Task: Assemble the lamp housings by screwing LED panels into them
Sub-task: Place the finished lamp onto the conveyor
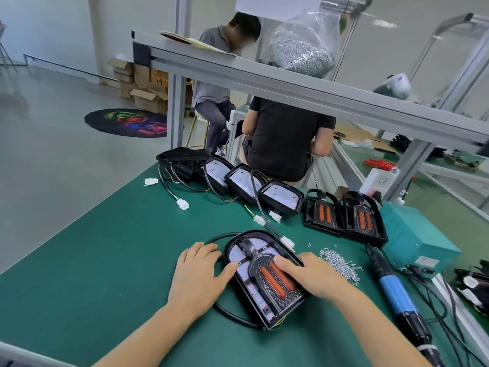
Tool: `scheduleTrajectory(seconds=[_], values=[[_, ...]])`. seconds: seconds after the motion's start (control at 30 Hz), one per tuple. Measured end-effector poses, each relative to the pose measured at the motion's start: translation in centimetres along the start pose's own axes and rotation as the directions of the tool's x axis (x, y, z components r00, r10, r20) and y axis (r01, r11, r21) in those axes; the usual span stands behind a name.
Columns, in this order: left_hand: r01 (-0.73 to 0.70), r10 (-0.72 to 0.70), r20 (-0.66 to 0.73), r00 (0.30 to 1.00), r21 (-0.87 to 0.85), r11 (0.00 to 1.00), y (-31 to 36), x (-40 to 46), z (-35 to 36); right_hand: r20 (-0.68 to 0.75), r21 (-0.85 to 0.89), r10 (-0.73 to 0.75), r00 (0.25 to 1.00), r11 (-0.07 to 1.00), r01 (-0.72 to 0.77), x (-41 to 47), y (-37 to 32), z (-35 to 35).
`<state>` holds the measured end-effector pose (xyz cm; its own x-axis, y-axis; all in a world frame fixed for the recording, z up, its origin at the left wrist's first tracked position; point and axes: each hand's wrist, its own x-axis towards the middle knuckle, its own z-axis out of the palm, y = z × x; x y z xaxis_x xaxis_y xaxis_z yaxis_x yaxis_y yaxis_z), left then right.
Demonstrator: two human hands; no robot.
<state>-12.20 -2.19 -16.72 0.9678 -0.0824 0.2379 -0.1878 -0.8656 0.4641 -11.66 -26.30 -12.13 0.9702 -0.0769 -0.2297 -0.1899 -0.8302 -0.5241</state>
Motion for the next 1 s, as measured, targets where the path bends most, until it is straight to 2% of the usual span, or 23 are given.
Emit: scheduleTrajectory(seconds=[0.37,0.43,0.5,0.57,0.63,0.8,0.83,1.0], values=[[-0.022,0.021,0.025,0.999,0.020,1.000,0.5,0.0,0.0,0.130,0.105,-0.074,0.989,0.993,0.061,-0.4,-1.0,-0.9],[0.019,-0.018,0.030,0.999,-0.052,0.998,1.2,0.2,-0.2,0.160,0.111,-0.095,0.983,0.991,0.078,-0.3,-1.2,-1.0],[0.106,-0.098,0.052,0.994,-0.199,0.974,2.0,0.7,-0.5,0.171,0.093,-0.092,0.981,0.993,0.077,-0.1,-1.4,-0.9],[0.246,-0.207,0.139,0.968,-0.401,0.882,2.8,1.9,-0.9,0.172,0.089,-0.072,0.982,0.994,0.057,0.1,-1.7,-1.0],[0.380,-0.280,0.258,0.925,-0.581,0.720,3.5,3.2,-1.2,0.173,0.121,-0.068,0.983,0.992,0.047,0.2,-1.7,-1.0],[0.553,-0.356,0.427,0.831,-0.701,0.450,4.1,5.9,-1.2,0.147,0.233,-0.059,0.987,0.972,0.024,-0.1,-1.2,-1.0],[0.578,-0.358,0.458,0.814,-0.698,0.422,4.2,6.2,-1.3,0.144,0.255,-0.058,0.988,0.967,0.020,-0.1,-1.1,-1.0],[0.590,-0.342,0.481,0.807,-0.666,0.456,4.6,7.3,-1.7,0.115,0.281,-0.069,0.991,0.959,0.034,-0.4,-0.9,-0.9]])
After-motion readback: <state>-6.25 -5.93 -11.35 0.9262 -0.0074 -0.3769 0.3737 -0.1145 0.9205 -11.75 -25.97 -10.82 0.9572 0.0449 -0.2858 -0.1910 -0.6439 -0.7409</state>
